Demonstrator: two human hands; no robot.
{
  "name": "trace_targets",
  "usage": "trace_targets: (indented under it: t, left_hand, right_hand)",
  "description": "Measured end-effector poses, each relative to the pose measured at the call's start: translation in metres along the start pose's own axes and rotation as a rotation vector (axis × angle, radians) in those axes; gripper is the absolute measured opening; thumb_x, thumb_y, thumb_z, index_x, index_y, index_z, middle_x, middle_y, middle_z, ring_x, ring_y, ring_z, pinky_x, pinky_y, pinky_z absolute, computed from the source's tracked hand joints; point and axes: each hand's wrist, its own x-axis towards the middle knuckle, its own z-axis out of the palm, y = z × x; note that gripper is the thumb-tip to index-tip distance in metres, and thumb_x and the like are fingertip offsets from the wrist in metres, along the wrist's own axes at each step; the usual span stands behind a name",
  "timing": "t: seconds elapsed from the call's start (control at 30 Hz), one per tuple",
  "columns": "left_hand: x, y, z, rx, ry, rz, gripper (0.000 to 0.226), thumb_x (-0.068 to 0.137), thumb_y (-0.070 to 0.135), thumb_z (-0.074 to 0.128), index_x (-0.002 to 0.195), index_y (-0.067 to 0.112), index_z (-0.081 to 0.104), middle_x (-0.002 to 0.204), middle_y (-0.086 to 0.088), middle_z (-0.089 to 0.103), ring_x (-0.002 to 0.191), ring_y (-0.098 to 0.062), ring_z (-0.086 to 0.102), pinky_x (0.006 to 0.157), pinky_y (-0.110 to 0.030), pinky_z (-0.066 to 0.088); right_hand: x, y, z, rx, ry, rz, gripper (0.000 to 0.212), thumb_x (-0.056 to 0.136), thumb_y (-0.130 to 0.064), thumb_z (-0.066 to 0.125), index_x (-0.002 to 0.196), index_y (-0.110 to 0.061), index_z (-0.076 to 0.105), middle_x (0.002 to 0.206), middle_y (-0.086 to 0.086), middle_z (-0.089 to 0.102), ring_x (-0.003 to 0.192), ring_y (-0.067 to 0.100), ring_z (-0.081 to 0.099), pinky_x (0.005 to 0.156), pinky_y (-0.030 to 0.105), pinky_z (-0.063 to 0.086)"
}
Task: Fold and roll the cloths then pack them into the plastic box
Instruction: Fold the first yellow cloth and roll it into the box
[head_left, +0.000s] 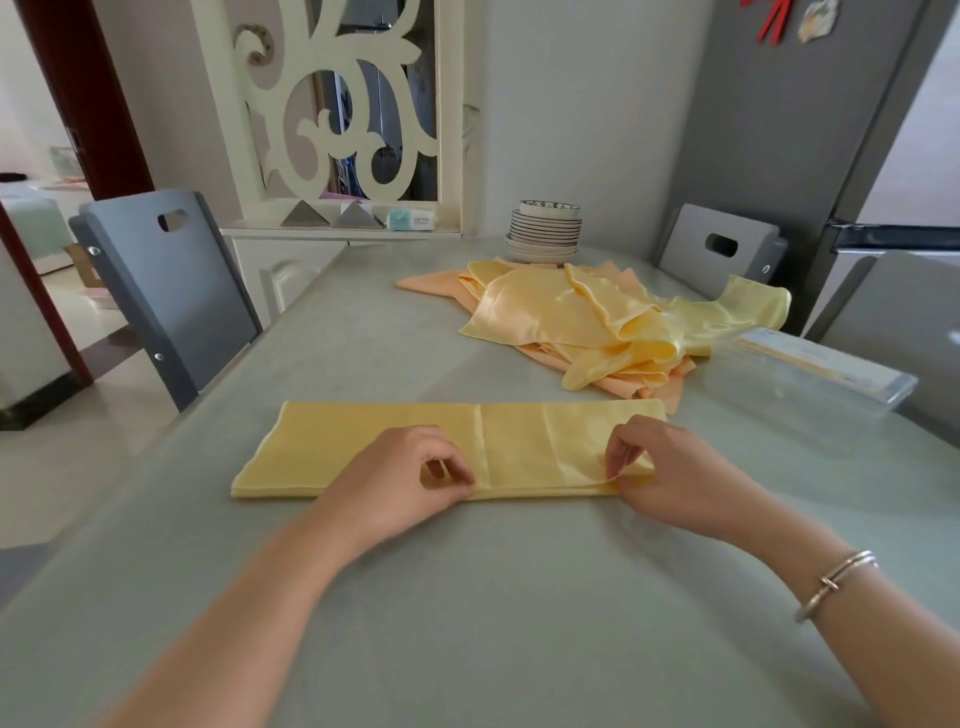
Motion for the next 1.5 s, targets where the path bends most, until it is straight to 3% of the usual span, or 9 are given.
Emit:
trace_targets:
  t: [0.2, 0.3, 0.4, 0.5, 0.77, 0.93, 1.13, 1.3, 1.5]
  left_hand:
    - [0.000, 0.000, 0.001, 0.012, -0.027, 0.009, 0.008, 0.077, 0.023, 0.073, 0.074, 0.030, 0.071, 0.082, 0.017, 0.061, 0.078, -0.004, 0.060, 0.076, -0.034, 0.051]
    - [0.000, -0.001, 0.002, 0.005, -0.027, 0.009, 0.008, 0.078, 0.024, 0.072, 0.073, 0.029, 0.069, 0.082, 0.017, 0.061, 0.076, -0.003, 0.060, 0.075, -0.032, 0.051]
    - [-0.001, 0.002, 0.003, 0.001, -0.021, 0.017, 0.005, 0.083, 0.028, 0.068, 0.080, 0.031, 0.071, 0.084, 0.016, 0.061, 0.077, -0.002, 0.058, 0.074, -0.025, 0.049]
    - [-0.002, 0.003, 0.004, -0.007, -0.043, 0.014, 0.010, 0.087, 0.030, 0.064, 0.088, 0.035, 0.073, 0.085, 0.015, 0.058, 0.079, -0.002, 0.055, 0.069, -0.019, 0.045]
    - [-0.005, 0.004, 0.002, -0.113, -0.109, -0.014, 0.037, 0.084, 0.008, 0.054, 0.089, 0.038, 0.075, 0.086, 0.010, 0.056, 0.078, -0.007, 0.054, 0.071, -0.020, 0.044]
    - [-0.004, 0.007, 0.004, -0.111, -0.128, -0.008, 0.045, 0.084, 0.004, 0.049, 0.087, 0.040, 0.075, 0.088, 0.012, 0.057, 0.078, -0.010, 0.052, 0.065, -0.015, 0.039]
    - [-0.001, 0.010, 0.006, -0.136, -0.129, -0.009, 0.046, 0.084, 0.003, 0.047, 0.083, 0.040, 0.075, 0.089, 0.012, 0.058, 0.078, -0.014, 0.056, 0.073, -0.033, 0.045]
    - [0.002, 0.008, 0.002, -0.291, -0.036, -0.128, 0.047, 0.081, -0.005, 0.043, 0.083, 0.030, 0.074, 0.084, 0.014, 0.069, 0.081, -0.010, 0.061, 0.080, -0.027, 0.048]
    - [0.011, -0.023, -0.038, -0.657, 0.410, -0.392, 0.035, 0.088, -0.005, 0.040, 0.089, 0.015, 0.069, 0.089, -0.006, 0.071, 0.072, -0.015, 0.062, 0.076, -0.028, 0.049]
  right_hand:
    - [0.003, 0.007, -0.005, 0.042, 0.010, 0.149, 0.003, 0.080, -0.026, 0.058, 0.078, -0.025, 0.059, 0.090, -0.010, 0.056, 0.087, 0.009, 0.052, 0.086, 0.033, 0.042]
    - [0.007, 0.025, -0.006, -0.007, 0.180, 0.366, 0.017, 0.084, -0.037, 0.056, 0.089, -0.021, 0.053, 0.097, -0.003, 0.054, 0.089, 0.017, 0.053, 0.083, 0.038, 0.046]
    - [0.009, 0.046, -0.006, -0.111, 0.112, 0.586, 0.041, 0.087, -0.052, 0.050, 0.104, -0.015, 0.050, 0.105, 0.003, 0.048, 0.106, 0.027, 0.051, 0.092, 0.040, 0.044]
    - [0.015, 0.057, -0.005, -0.101, 0.039, 0.664, 0.049, 0.085, -0.062, 0.045, 0.077, -0.014, 0.052, 0.085, 0.002, 0.049, 0.089, 0.028, 0.053, 0.080, 0.037, 0.043]
    - [0.015, 0.040, -0.008, 0.028, 0.002, 0.604, 0.025, 0.084, -0.037, 0.059, 0.081, -0.015, 0.049, 0.080, 0.003, 0.053, 0.075, 0.019, 0.050, 0.064, 0.031, 0.038]
    - [0.011, 0.021, -0.017, 0.811, 0.232, 0.559, 0.021, 0.090, -0.013, 0.056, 0.110, -0.011, 0.050, 0.093, 0.006, 0.055, 0.080, 0.019, 0.055, 0.078, 0.035, 0.050]
    - [0.019, 0.012, -0.024, 1.379, 0.337, 0.489, 0.015, 0.088, -0.003, 0.055, 0.100, -0.012, 0.050, 0.093, 0.009, 0.054, 0.085, 0.021, 0.057, 0.080, 0.040, 0.053]
    - [0.044, -0.021, -0.028, 1.420, 0.308, 0.353, 0.019, 0.086, 0.000, 0.054, 0.100, -0.012, 0.050, 0.094, 0.013, 0.057, 0.085, 0.027, 0.059, 0.065, 0.035, 0.053]
    - [0.090, -0.111, -0.022, 1.180, 0.218, 0.181, 0.023, 0.085, 0.002, 0.054, 0.095, -0.018, 0.051, 0.087, 0.004, 0.052, 0.071, 0.016, 0.053, 0.058, 0.028, 0.047]
